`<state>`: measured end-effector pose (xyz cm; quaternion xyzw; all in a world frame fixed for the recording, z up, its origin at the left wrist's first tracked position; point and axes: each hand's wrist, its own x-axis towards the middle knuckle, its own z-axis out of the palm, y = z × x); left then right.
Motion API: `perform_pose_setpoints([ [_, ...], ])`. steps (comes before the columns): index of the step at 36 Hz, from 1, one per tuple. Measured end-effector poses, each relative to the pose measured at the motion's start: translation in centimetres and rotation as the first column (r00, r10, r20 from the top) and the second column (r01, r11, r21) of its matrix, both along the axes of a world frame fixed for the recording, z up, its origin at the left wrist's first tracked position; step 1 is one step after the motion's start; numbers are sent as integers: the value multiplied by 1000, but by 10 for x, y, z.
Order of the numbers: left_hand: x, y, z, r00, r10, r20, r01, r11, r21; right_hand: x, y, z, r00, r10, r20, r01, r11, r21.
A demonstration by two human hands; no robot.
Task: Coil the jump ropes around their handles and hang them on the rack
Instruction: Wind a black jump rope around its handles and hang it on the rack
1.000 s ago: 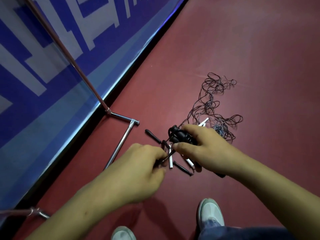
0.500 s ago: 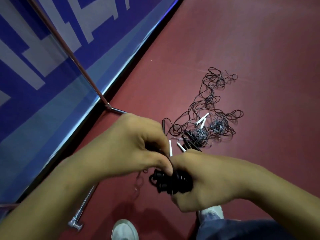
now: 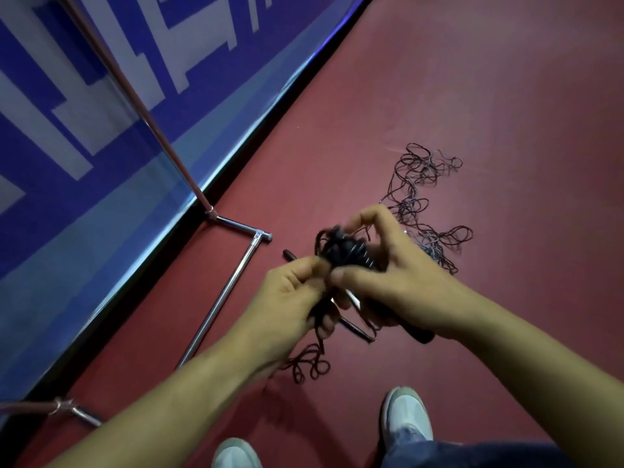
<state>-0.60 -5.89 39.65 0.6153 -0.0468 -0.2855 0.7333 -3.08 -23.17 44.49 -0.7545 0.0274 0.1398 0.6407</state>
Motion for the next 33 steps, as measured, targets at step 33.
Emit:
perform_pose_setpoints([
  [33, -3, -5, 12, 983, 32, 179, -78, 962, 261, -5, -4, -14, 979, 131, -155, -117, 988, 100],
])
